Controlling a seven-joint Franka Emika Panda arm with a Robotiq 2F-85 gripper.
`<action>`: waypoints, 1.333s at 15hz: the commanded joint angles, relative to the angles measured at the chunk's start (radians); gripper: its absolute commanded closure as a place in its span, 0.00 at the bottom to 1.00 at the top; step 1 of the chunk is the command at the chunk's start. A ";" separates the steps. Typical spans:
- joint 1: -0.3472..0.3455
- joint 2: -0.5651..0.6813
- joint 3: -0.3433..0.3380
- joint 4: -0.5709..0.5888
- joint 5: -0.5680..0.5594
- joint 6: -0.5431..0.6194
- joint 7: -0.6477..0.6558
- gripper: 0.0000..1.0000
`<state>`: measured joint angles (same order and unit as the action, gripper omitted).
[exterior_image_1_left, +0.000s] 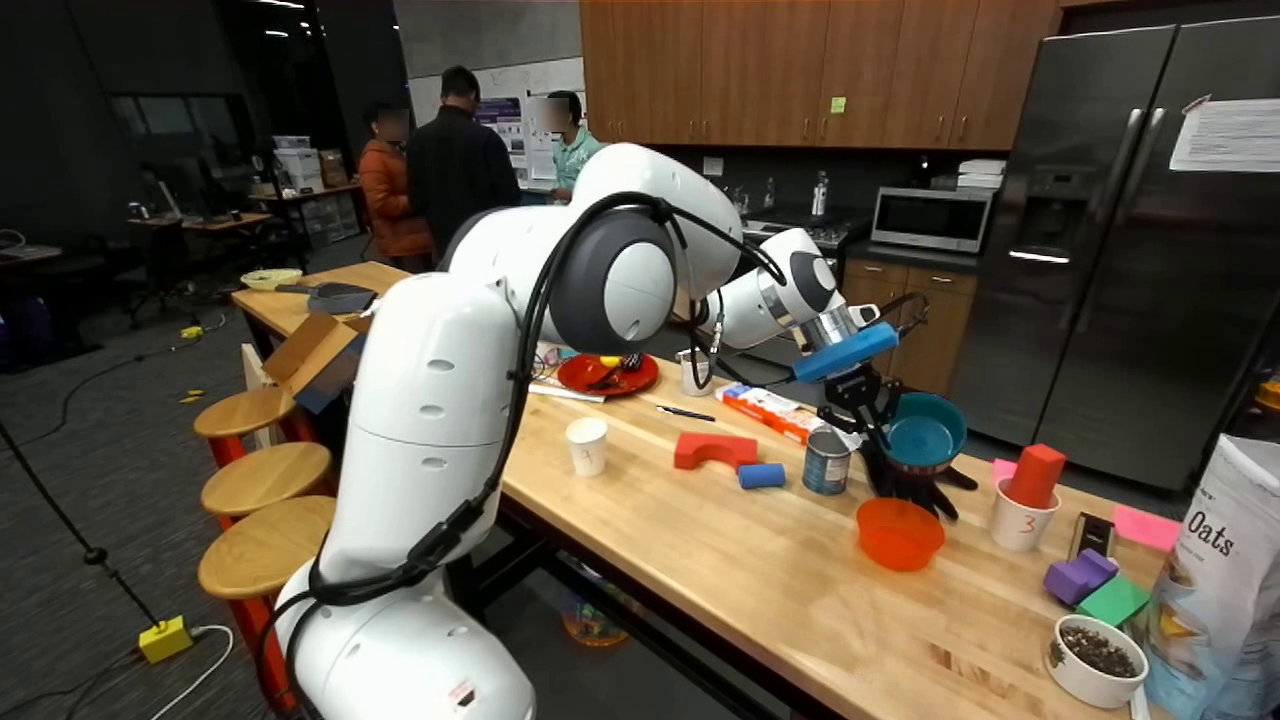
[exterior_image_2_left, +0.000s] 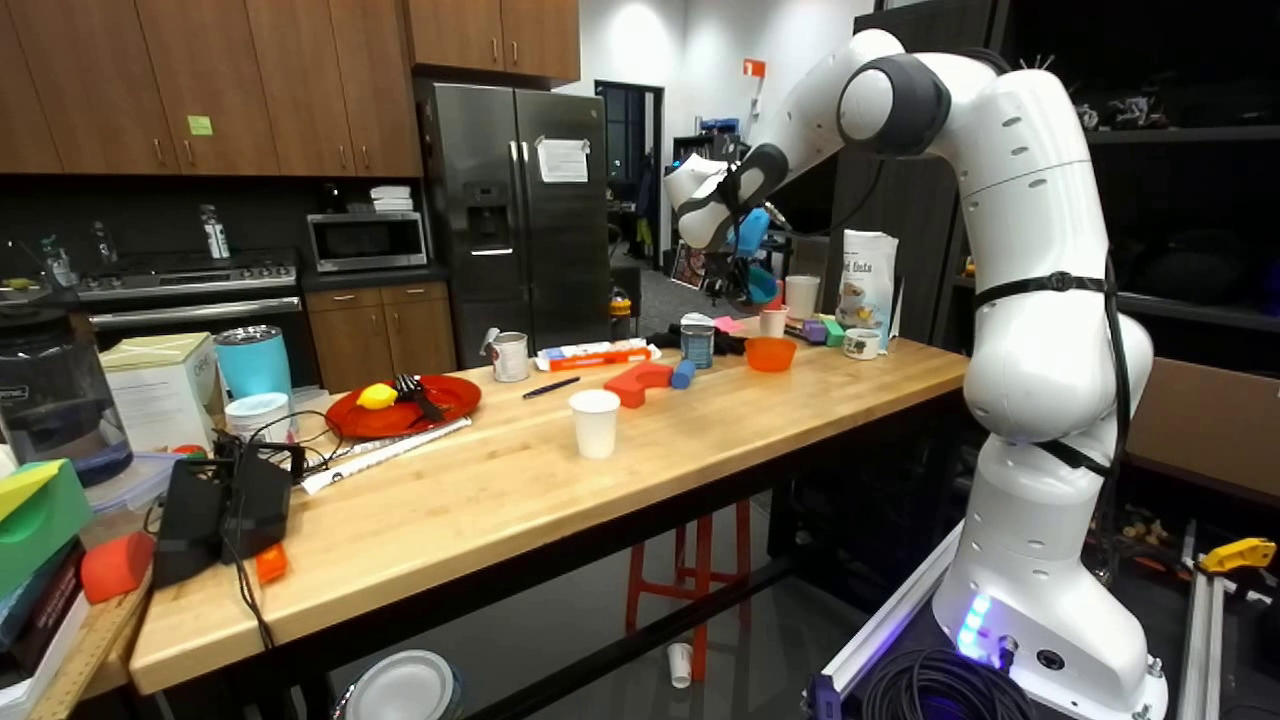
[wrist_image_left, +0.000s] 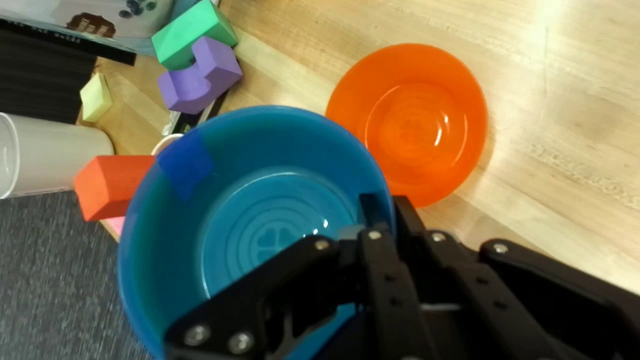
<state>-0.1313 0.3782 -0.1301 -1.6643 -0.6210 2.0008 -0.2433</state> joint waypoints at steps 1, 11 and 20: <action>0.011 -0.019 0.013 -0.038 0.019 -0.035 -0.027 0.98; 0.042 -0.056 0.025 -0.086 0.020 -0.225 0.004 0.98; 0.037 -0.067 0.031 -0.052 -0.015 -0.278 0.001 0.90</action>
<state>-0.0925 0.3108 -0.1020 -1.7189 -0.6359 1.7262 -0.2419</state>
